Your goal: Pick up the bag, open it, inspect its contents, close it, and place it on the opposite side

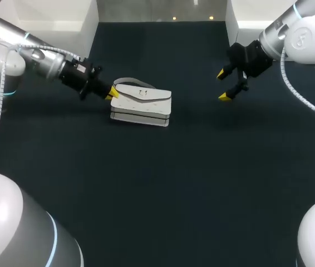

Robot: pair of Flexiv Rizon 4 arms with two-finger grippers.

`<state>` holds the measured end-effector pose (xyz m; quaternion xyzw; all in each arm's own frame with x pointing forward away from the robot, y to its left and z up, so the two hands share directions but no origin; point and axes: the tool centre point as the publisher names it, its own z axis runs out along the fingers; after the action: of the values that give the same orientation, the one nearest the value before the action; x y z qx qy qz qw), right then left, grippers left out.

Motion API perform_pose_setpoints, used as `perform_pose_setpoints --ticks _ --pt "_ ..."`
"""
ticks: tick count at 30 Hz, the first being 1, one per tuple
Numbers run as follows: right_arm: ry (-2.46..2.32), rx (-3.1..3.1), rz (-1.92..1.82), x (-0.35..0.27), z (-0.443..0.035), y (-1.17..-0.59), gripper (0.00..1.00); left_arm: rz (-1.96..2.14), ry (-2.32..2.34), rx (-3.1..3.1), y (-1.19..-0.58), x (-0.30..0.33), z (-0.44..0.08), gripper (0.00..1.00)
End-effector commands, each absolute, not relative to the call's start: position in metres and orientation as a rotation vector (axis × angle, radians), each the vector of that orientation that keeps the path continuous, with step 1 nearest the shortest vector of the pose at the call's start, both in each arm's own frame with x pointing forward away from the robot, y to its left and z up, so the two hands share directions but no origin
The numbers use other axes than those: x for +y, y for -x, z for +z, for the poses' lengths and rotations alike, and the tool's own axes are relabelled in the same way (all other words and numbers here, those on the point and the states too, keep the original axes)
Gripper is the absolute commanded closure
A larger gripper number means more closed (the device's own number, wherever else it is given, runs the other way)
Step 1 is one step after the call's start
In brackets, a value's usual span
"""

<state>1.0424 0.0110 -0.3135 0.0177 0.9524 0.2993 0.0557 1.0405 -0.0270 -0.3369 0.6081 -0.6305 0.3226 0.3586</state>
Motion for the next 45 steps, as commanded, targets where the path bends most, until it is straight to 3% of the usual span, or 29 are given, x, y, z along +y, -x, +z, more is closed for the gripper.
perform_pose_setpoints --ticks 1,45 --pt "-0.052 2.891 0.909 0.011 -0.314 -1.043 0.0 0.873 -1.58 -1.615 -1.031 -0.04 -0.347 1.0" --pt "-0.052 2.891 0.909 0.011 -0.314 -1.043 0.0 0.893 -1.585 -1.567 -1.054 -0.101 -0.36 1.0"
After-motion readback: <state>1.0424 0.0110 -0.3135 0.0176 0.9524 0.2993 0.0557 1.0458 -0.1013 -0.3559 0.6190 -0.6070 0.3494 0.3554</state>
